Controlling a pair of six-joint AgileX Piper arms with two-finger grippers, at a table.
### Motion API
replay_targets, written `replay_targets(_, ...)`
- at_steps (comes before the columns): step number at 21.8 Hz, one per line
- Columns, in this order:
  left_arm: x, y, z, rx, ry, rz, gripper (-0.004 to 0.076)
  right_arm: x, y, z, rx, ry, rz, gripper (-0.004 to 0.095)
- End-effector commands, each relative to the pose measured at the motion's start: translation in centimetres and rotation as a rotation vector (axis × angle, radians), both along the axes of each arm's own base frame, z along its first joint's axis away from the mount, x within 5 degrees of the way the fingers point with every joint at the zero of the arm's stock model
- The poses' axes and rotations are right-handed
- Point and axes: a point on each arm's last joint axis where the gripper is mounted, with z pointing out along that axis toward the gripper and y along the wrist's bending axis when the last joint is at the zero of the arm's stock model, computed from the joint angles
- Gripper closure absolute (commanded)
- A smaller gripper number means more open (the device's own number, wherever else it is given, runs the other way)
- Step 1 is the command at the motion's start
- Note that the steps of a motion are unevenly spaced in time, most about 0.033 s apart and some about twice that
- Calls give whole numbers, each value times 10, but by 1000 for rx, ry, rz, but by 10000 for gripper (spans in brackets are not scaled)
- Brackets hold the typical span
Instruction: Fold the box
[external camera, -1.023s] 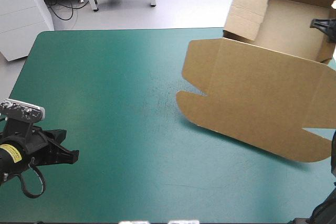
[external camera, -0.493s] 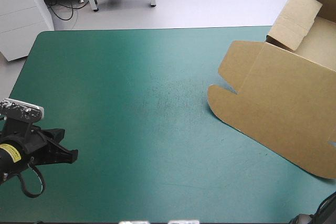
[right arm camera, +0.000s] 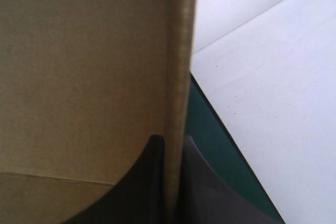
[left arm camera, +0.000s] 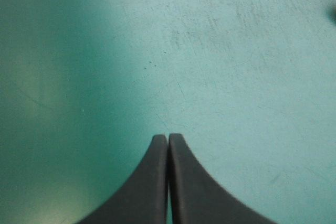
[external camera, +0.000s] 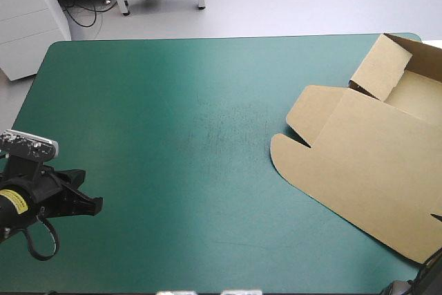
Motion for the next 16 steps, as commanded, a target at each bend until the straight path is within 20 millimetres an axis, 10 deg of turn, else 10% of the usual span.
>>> replay_targets(1,2,-1,10,-29,-70,-4,756,-13,1,29,-79,-27,20,923)
replay_targets(5,2,-1,10,-29,-70,-4,756,-14,-1,28,-73,-27,24,863)
replay_targets(11,2,-1,10,-27,-70,-3,756,-18,-1,36,-98,-33,21,351)
replay_targets(13,2,-1,10,-27,-70,-3,756,-26,4,65,-145,-93,18,135)
replay_targets(16,2,0,10,-13,-76,4,756,-45,19,105,-186,-189,18,151)
